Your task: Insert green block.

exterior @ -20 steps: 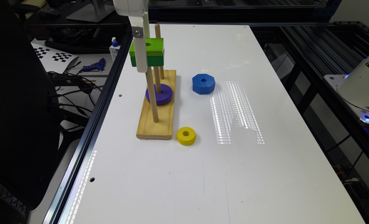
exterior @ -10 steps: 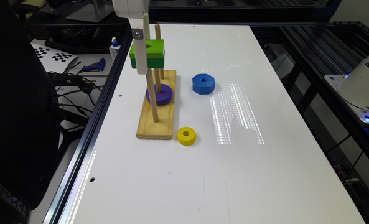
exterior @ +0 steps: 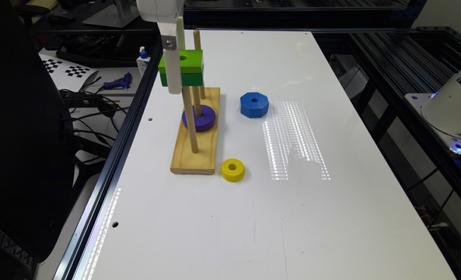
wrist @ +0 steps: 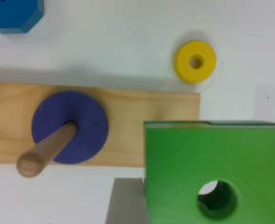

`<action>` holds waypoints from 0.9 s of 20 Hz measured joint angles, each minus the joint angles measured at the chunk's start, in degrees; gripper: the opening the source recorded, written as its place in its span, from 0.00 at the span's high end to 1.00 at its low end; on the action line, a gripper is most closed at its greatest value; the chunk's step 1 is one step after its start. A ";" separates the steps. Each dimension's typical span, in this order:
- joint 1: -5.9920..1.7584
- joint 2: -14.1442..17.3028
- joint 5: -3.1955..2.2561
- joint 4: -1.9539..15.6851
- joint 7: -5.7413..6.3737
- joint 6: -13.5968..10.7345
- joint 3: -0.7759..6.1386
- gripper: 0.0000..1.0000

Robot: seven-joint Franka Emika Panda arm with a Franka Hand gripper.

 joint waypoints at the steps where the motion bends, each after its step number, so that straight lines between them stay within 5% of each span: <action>1: 0.06 0.23 -0.01 0.30 0.06 0.00 0.00 1.00; 6: 0.23 1.38 -0.15 1.78 0.34 -0.16 -0.01 1.00; 18: 0.01 1.41 -0.47 1.84 0.40 -0.50 -0.53 1.00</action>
